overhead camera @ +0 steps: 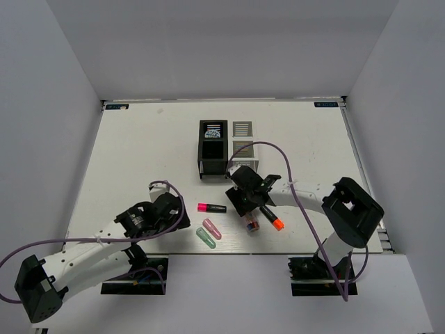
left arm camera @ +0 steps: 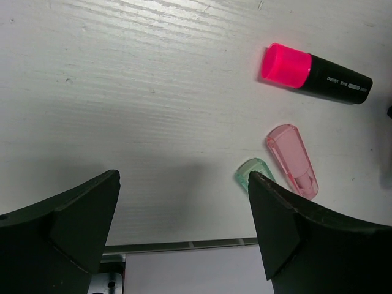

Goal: Sort the stationery into containers
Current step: Pick up the stationery from the center of the board, then place the stationery in the storage box.

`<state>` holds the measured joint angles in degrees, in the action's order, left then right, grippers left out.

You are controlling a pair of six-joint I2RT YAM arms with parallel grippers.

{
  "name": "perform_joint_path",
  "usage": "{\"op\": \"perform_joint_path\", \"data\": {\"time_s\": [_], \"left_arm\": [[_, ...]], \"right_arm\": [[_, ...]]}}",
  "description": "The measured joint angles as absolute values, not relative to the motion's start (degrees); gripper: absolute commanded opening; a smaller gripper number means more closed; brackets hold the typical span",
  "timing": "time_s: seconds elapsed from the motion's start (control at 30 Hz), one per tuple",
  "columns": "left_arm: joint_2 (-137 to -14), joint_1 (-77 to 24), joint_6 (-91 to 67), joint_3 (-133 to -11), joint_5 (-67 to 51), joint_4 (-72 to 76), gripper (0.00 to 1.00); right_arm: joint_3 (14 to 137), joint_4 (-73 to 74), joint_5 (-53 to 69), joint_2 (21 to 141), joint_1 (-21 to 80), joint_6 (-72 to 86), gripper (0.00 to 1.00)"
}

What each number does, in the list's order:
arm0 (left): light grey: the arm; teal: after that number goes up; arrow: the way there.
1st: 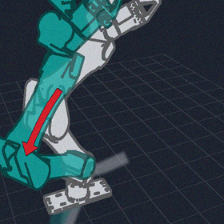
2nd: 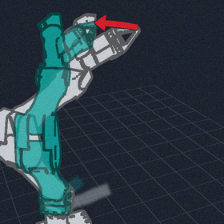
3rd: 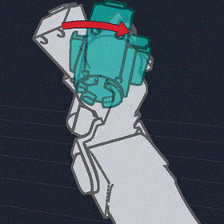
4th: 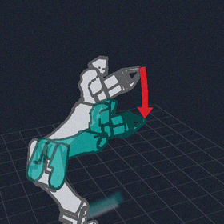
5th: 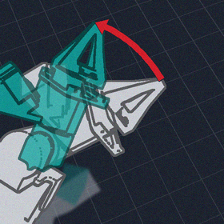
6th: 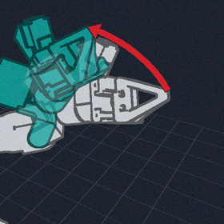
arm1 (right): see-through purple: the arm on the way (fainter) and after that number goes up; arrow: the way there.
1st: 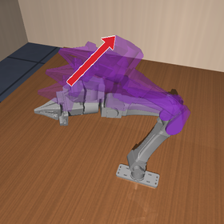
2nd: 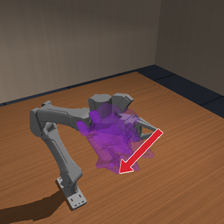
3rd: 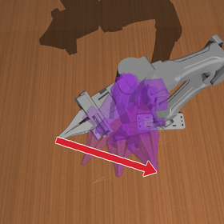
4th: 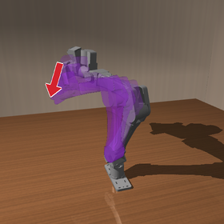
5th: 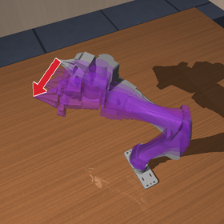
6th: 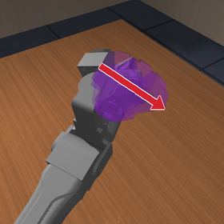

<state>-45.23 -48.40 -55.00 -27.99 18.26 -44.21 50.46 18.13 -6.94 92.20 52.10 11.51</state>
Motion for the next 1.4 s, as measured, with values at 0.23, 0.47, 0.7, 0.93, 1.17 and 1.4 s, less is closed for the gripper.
{"op": "perform_joint_path", "data": {"time_s": [0.23,0.47,0.7,0.93,1.17,1.4], "left_arm": [[-42.3,-48.4,-55.4,-27.0,18.4,-45.0,0.96],[-40.1,-48.5,-55.5,-26.9,18.7,-46.5,0.96],[-39.4,-48.5,-54.9,-27.0,18.7,-46.7,0.96],[-40.6,-48.5,-54.7,-27.2,18.7,-46.7,0.96],[-43.4,-48.5,-54.3,-28.2,18.6,-46.2,0.96],[-45.0,-48.5,-54.3,-28.9,18.0,-45.2,0.96]], "right_arm": [[50.4,17.0,-7.5,92.6,53.1,11.3,0.03],[52.4,21.9,4.9,91.8,53.0,6.5,0.0],[69.1,29.8,15.4,84.3,53.2,-3.9,0.0],[73.9,18.2,0.4,79.3,52.9,-14.5,0.0],[69.1,-6.1,-14.7,85.6,48.4,-26.3,0.0],[72.8,-23.0,-17.6,97.6,42.9,-28.0,0.0]]}}
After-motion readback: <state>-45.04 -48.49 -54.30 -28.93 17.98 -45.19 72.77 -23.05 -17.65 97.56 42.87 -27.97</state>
